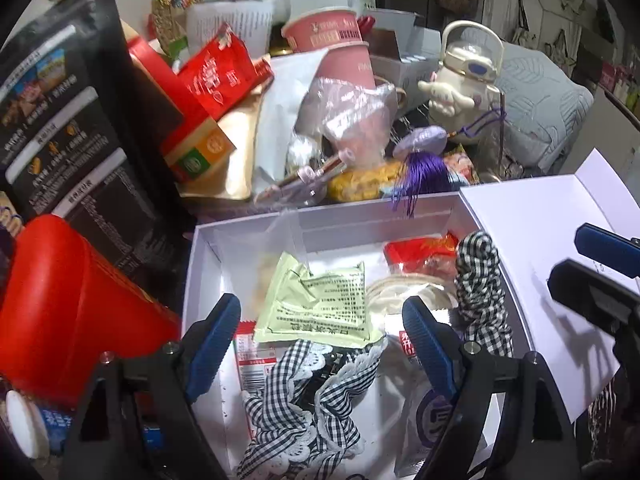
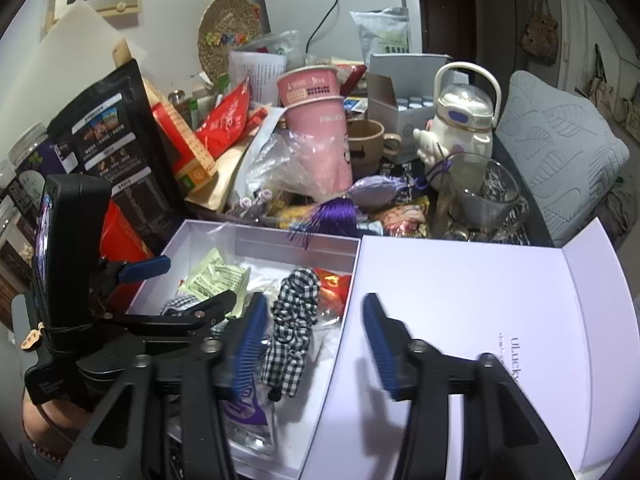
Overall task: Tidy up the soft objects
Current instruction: 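Open the left tool to drop the sachet into the box while the right tool releases the cloth, then withdraw both tools from the box back over the table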
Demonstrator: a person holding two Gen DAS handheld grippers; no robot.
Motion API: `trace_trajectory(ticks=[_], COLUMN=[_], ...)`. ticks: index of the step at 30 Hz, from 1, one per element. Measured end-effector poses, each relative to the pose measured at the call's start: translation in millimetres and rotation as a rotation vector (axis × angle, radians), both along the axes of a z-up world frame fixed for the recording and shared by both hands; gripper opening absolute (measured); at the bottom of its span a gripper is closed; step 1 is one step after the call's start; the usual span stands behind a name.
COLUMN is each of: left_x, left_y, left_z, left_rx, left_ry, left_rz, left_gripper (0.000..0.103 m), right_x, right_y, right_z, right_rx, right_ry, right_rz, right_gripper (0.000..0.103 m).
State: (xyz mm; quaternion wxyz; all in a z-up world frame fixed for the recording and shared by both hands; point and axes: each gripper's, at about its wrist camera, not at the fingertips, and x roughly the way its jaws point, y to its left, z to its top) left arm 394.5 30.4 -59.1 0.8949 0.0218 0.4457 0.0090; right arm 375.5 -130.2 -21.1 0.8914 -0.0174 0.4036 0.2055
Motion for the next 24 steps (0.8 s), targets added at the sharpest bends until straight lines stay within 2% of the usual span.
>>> trace_trajectory(ticks=[6,8,10,16,20,24], left_x=[-10,-16,-22,-44,-63,-85], left_y=[-3,-3,-3,0,1,3], left_z=[20,29,39,70,94,119], left_rx=[-0.012,-0.019,-0.017,-0.006,0.035,0.016], left_ry=[-0.05,-0.07,-0.103,-0.185,-0.25,-0.314], left_rz=[-0.007,-0.012,-0.008,0.013,0.031,0.019], left_gripper=[0.083,0.089,0.103,0.103,0.103,0.103], right_x=[-7,-12,-18,-44,-64,-82], right_y=[-4,-5,-6,-10,-15,-18], right_z=[12,19,27,56,76,93], right_rx=[-0.01,-0.015,-0.011,0.024,0.024,0.035], right_ry=[-0.036,-0.056,-0.078,-0.167,-0.235,-0.286], right_rz=[-0.017,-0.025,-0.026,-0.033,-0.048,-0.051], right_gripper=[0.058,0.066,0.076,0.078,0.081,0.082])
